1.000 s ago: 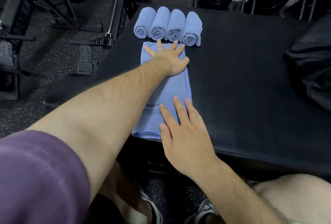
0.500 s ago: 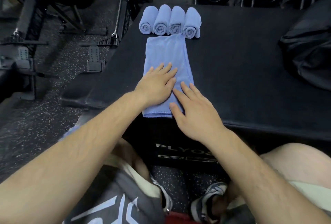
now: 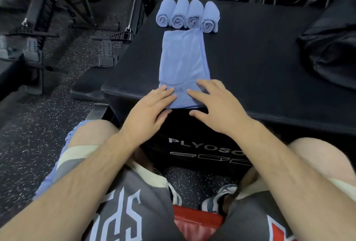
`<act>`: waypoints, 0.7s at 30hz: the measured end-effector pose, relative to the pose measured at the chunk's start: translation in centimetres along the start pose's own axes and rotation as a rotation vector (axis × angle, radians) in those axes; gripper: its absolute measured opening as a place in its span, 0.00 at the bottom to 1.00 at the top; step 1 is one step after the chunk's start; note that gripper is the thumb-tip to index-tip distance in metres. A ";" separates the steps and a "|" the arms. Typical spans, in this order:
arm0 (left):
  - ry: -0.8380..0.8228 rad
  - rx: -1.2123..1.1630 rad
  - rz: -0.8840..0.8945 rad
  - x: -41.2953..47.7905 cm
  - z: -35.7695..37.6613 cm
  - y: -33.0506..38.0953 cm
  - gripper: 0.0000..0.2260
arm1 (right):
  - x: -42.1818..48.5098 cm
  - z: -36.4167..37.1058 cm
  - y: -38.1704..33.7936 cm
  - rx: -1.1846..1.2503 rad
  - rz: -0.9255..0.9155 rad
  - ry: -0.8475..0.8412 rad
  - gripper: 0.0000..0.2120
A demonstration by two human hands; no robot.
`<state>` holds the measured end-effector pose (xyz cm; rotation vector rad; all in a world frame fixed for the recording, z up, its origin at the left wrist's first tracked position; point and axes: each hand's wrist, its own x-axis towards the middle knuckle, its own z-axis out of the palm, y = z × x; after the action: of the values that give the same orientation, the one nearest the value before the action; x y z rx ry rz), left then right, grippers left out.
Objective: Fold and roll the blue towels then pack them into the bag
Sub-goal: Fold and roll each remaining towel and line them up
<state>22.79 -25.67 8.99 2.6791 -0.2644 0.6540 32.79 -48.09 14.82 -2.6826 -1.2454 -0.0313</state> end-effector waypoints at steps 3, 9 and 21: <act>0.056 -0.017 -0.019 0.2 -0.4 -0.2 0.15 | -0.6 0.9 0.8 0.149 -0.019 0.158 0.22; 0.007 -0.017 -0.003 0.7 -1.5 0.0 0.15 | -0.7 1.0 1.9 0.208 -0.077 0.168 0.17; 0.091 -0.099 -0.060 1.3 -1.8 -0.8 0.10 | -1.0 0.4 2.4 0.273 -0.082 0.240 0.07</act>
<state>23.40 -24.33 10.80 2.5454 -0.1863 0.7233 33.93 -50.31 13.92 -2.3173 -1.1890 -0.1755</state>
